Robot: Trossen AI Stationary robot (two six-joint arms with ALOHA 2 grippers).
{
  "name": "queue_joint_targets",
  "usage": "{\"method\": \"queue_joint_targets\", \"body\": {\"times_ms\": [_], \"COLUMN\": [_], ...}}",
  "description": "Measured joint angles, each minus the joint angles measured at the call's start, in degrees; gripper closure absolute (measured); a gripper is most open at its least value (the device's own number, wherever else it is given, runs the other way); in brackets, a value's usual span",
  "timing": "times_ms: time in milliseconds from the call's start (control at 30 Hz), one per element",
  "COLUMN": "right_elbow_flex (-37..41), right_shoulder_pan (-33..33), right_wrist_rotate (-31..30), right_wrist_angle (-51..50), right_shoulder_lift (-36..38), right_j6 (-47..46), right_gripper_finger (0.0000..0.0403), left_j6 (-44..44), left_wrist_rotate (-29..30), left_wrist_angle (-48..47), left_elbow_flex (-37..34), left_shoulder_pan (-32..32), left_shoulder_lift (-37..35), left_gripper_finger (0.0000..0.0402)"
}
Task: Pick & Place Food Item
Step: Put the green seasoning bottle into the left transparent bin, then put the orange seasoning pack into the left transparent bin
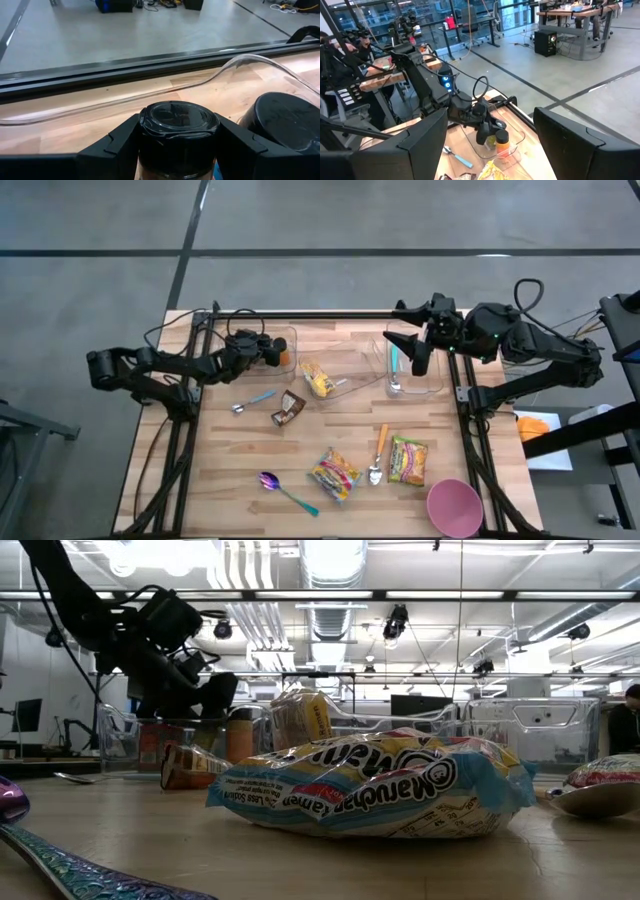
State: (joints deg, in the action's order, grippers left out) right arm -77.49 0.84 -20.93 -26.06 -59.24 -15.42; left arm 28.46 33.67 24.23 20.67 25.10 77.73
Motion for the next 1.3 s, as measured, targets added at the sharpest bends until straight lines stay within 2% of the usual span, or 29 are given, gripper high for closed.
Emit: {"method": "queue_joint_targets", "body": {"times_ms": [133,267,367,433,600,767,867,933,1033,1167,1300], "right_elbow_flex": [0.01,0.02,0.02,0.02,0.02,0.01,0.00,0.01,0.02,0.02,0.01], "right_shoulder_pan": [-0.01,-0.01,-0.02,0.00,0.00,0.00,0.00,-0.01,0.00,-0.02,0.00], "right_wrist_rotate": [0.00,0.00,0.00,0.00,0.00,0.02,0.02,0.04,0.17,0.37,0.48], "right_wrist_angle": [-0.20,-0.28,-0.27,-0.27,-0.27,-0.27,-0.29,-0.27,-0.27,-0.27,-0.45], "right_shoulder_lift": [0.00,0.00,0.00,0.00,0.00,0.00,0.00,0.00,0.00,0.00,0.29], "right_j6": [0.00,0.00,0.00,0.00,0.00,0.02,0.05,0.39,0.63,0.83,1.07], "right_gripper_finger": [0.0111,0.0111,0.0111,0.0111,0.0111,0.0111,0.0111,0.0111,0.0111,0.0111,0.0111], "left_j6": [0.86,1.25,1.35,1.36,1.36,2.39,2.26,2.23,2.00,-1.23,-8.02], "left_wrist_rotate": [-0.44,-1.35,-2.05,-2.50,-4.97,-8.04,-12.59,-17.70,-27.09,-38.12,-43.90], "left_wrist_angle": [-0.03,0.13,0.15,0.14,-0.02,-0.68,-0.47,-1.03,-9.18,-31.94,-52.77], "left_elbow_flex": [0.00,0.07,0.11,0.11,0.11,-0.07,-0.07,0.03,2.57,10.42,19.49], "left_shoulder_pan": [0.00,-0.04,-0.04,-0.04,-0.04,-0.04,-0.04,-0.02,-0.04,-0.09,-1.10], "left_shoulder_lift": [-0.05,-0.13,-0.17,-0.17,-0.98,-4.79,-8.58,-11.14,-14.98,-18.34,-19.14], "left_gripper_finger": [0.0190,0.0117,0.0091,0.0095,0.0136,0.0170,0.0182,0.0188,0.0191,0.0191,0.0192]}}
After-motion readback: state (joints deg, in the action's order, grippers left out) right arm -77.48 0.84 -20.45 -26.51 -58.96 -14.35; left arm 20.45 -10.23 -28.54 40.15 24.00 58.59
